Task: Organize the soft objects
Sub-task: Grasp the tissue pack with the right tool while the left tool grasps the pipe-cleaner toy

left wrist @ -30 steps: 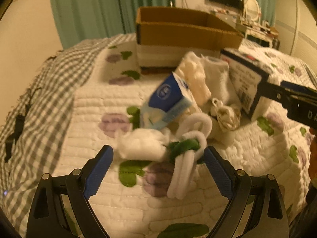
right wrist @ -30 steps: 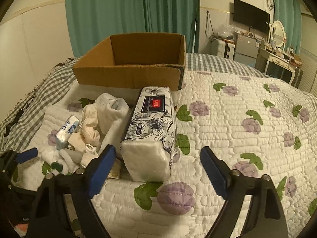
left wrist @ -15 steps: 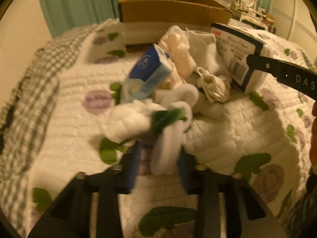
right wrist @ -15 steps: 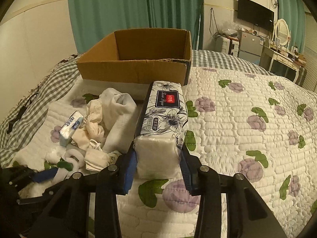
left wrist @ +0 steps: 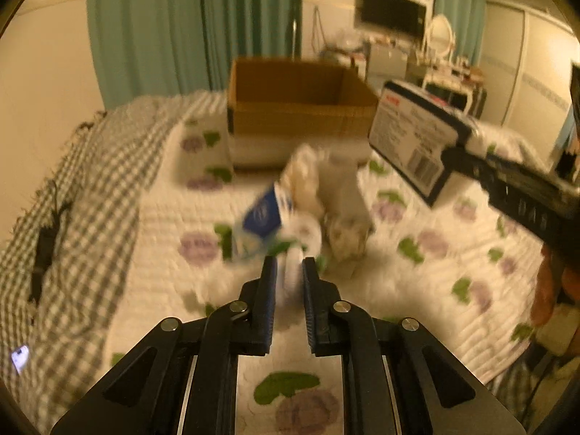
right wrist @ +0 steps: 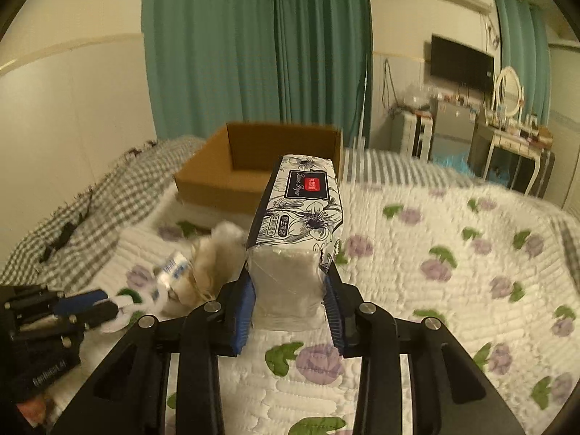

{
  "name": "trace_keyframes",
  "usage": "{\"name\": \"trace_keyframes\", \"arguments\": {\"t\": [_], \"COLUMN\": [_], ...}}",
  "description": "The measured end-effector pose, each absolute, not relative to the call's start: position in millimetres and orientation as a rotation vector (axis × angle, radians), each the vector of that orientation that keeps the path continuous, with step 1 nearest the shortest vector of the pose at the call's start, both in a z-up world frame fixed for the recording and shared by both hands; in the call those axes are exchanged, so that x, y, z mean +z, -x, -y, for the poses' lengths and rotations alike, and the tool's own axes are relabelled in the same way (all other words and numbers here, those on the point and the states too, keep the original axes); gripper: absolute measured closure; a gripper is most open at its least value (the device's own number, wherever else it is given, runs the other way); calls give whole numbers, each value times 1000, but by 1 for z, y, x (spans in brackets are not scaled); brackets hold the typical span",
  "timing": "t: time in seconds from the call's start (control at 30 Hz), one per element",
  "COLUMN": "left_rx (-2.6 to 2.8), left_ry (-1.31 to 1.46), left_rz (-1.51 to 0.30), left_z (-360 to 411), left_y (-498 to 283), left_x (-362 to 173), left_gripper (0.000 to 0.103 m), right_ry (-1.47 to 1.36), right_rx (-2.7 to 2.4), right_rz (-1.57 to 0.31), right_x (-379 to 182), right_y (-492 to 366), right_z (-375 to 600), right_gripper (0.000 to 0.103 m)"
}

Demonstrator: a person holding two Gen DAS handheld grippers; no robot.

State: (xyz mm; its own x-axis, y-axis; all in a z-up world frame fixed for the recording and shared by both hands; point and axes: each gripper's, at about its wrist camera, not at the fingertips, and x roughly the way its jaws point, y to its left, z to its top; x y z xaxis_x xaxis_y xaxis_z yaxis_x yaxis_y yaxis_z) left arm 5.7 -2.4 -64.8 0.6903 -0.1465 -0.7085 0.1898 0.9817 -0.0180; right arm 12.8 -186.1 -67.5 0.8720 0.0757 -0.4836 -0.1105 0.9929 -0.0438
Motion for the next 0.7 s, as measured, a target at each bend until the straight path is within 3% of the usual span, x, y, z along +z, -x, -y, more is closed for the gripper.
{"name": "trace_keyframes", "arguments": {"t": [0.27, 0.37, 0.43, 0.47, 0.5, 0.7], "left_rx": [-201, -212, -199, -200, -202, -242], "left_ry": [-86, -86, -100, -101, -96, -53], "left_rz": [-656, -669, -703, -729, -758, -847], "left_z": [2, -1, -2, -3, -4, 2], "left_y": [-18, -16, -12, -11, -10, 2], "left_x": [-19, -26, -39, -48, -57, -91], "left_gripper": [90, 85, 64, 45, 41, 41], "right_ry": [33, 24, 23, 25, 28, 39], "right_rx": [103, 107, 111, 112, 114, 115], "right_rz": [-461, -484, -503, -511, -515, -521], "right_x": [-46, -56, -63, -66, -68, -72], "right_y": [-10, -13, -16, -17, -17, -19], "right_z": [195, 198, 199, 198, 198, 195], "right_gripper": [68, 68, 68, 68, 68, 68]}}
